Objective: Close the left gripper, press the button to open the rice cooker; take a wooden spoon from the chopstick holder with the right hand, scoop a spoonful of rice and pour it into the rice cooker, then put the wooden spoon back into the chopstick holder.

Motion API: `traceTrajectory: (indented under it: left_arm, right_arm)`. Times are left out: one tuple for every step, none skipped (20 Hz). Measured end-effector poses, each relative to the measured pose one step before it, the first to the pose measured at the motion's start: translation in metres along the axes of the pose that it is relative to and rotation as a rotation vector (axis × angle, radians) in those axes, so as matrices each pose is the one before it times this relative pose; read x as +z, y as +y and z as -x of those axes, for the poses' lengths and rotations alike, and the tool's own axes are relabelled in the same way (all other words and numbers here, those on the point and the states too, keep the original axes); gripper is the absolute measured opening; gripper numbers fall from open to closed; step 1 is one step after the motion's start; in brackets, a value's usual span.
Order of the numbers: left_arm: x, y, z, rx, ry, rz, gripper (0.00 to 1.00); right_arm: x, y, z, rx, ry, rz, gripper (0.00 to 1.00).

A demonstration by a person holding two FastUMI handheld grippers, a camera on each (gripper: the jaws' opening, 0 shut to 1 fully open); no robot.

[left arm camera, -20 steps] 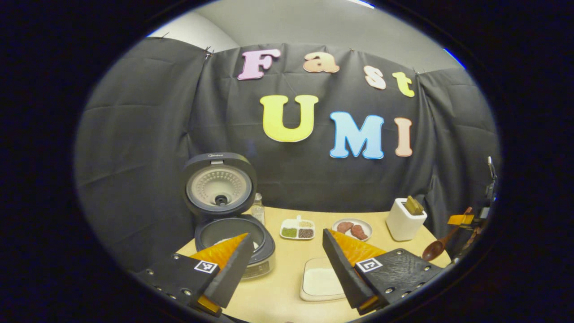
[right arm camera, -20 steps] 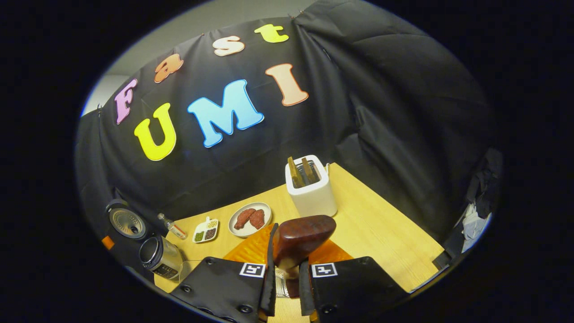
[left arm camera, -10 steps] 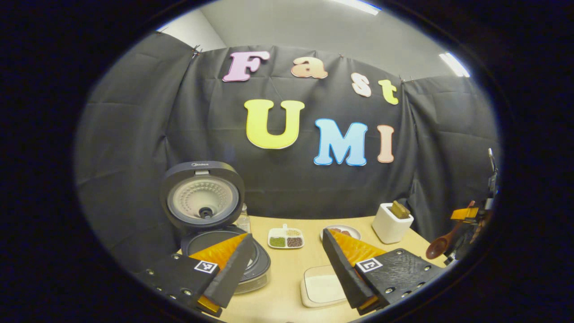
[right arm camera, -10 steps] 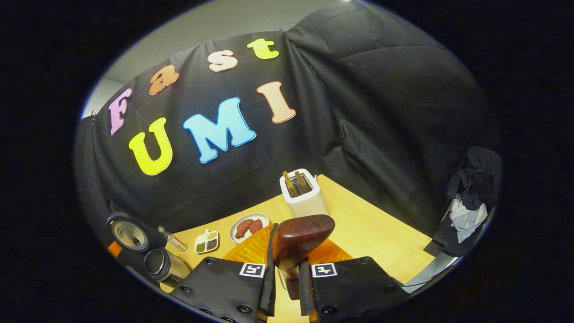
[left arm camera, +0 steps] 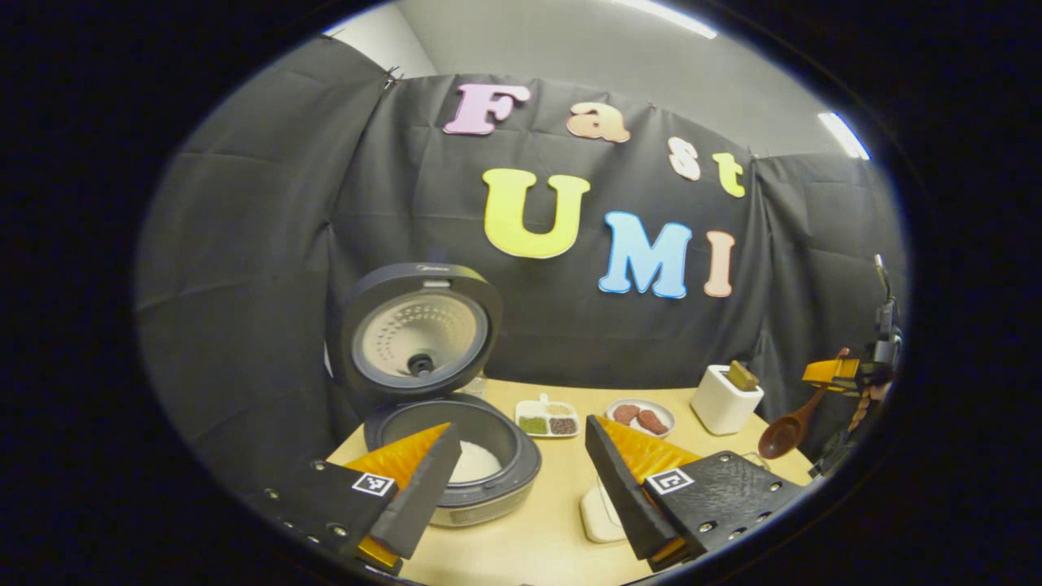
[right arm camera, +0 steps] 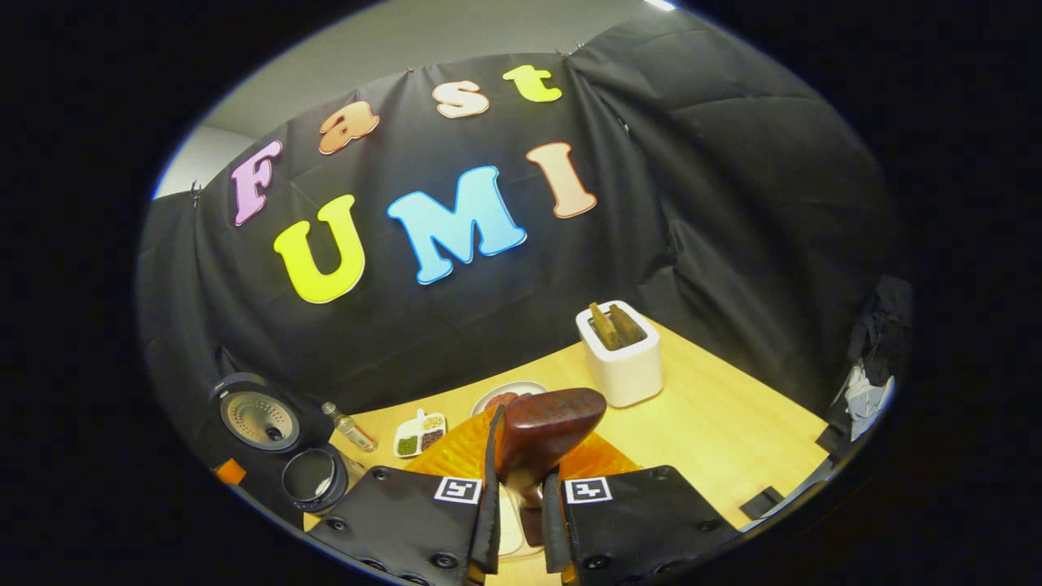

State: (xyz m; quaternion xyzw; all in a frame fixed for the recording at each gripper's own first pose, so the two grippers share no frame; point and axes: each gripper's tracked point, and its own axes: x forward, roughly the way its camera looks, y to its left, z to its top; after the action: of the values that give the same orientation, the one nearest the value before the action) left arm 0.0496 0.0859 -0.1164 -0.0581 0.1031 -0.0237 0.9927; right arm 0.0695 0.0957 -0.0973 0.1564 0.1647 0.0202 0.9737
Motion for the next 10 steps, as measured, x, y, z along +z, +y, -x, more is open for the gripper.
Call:
traceTrajectory:
  left_arm:
    - [-0.00246,0.0106,0.00143,0.01345,0.00243,0.00634,0.96]
    - [-0.00119,0.01017,0.0012,0.01249,0.00212,0.00835,0.96]
    - [-0.00332,0.00874,0.00125,0.01178,0.00653,0.00946,0.96]
    - [-0.00338,0.00925,-0.00019,0.01307,0.00796,0.0102,0.96]
    - [-0.00375,0.00751,0.00044,0.00947,0.00821,0.01074,0.96]
    - [-0.00264,0.00597,-0.00048,0.0077,0.00679,0.00902,0.96]
    - [-0.00306,0.00527,0.00001,0.0082,0.00553,0.0052,0.96]
    - [-0.00273,0.00514,-0.00134,0.00715,0.00635,0.00085,0.96]
    - [-0.00423,0.00512,-0.00086,0.00824,0.00778,-0.00163,0.96]
    - [-0.00362,0.00399,-0.00107,0.00792,0.00953,-0.0008,0.96]
  right_arm:
    - [-0.00194,0.00991,-0.00434,0.01725,0.00118,0.00006,0.23]
    - [-0.00195,0.00934,-0.00543,0.0161,0.00226,0.0058,0.23]
    - [-0.00554,0.00823,-0.00545,0.01427,0.00711,0.00971,0.21]
    - [-0.00598,0.00712,-0.00633,0.01263,0.01147,0.01479,0.23]
    - [-0.0081,0.00678,-0.00696,0.01106,0.01235,0.01467,0.23]
    - [-0.00802,0.00566,-0.00738,0.00855,0.013,0.01527,0.23]
    - [-0.01061,0.00573,-0.00813,0.01068,0.01631,0.01611,0.23]
    - [-0.01104,0.00453,-0.00903,0.0077,0.01779,0.02012,0.23]
    - [-0.01169,0.00325,-0.00879,0.00299,0.02262,0.02047,0.23]
    - [-0.0118,0.00283,-0.00852,0.00098,0.023,0.02185,0.21]
